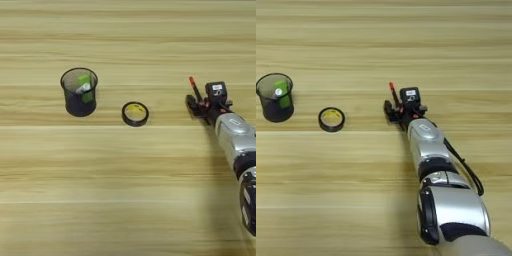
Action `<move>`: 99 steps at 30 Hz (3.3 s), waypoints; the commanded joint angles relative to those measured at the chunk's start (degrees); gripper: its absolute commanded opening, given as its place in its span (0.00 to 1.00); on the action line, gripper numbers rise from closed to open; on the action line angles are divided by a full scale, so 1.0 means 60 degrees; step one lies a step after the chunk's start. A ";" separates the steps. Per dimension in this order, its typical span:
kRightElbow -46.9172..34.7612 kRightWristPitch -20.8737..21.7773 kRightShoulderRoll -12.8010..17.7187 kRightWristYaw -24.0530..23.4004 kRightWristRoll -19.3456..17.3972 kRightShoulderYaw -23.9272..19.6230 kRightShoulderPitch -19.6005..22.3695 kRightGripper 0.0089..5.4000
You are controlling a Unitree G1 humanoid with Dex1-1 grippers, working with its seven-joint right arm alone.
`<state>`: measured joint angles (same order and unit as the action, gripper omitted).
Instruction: Move the objects on the table
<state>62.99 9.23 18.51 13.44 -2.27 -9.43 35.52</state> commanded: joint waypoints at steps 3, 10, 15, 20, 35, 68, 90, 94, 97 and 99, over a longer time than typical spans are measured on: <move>-0.0424 -0.0050 0.0236 0.0126 -0.0076 -0.0041 0.0677 0.50; -0.0457 -0.0151 0.0235 0.0224 -0.0118 -0.0070 0.0675 0.34; -0.0449 -0.0238 0.0228 0.0340 -0.0184 -0.0122 0.0682 0.21; -0.0493 -0.0292 0.0206 0.0416 -0.0212 -0.0124 0.0660 0.13; -0.3273 -0.1355 -0.0564 0.0926 -0.0373 0.0352 -0.0557 0.12; -0.6090 -0.3190 -0.1514 0.1082 -0.0206 0.1435 -0.1867 0.25; -0.8766 -0.2912 -0.1522 0.1176 -0.0193 0.1727 -0.2799 0.67; -0.9144 -0.2924 -0.1523 0.1298 -0.0235 0.1784 -0.2951 0.75; -0.9365 -0.2940 -0.1517 0.1393 -0.0257 0.1835 -0.3046 0.81; -0.9476 -0.2947 -0.1514 0.1429 -0.0266 0.1859 -0.3084 0.84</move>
<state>9.80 -10.30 8.77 22.04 -3.37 1.90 14.20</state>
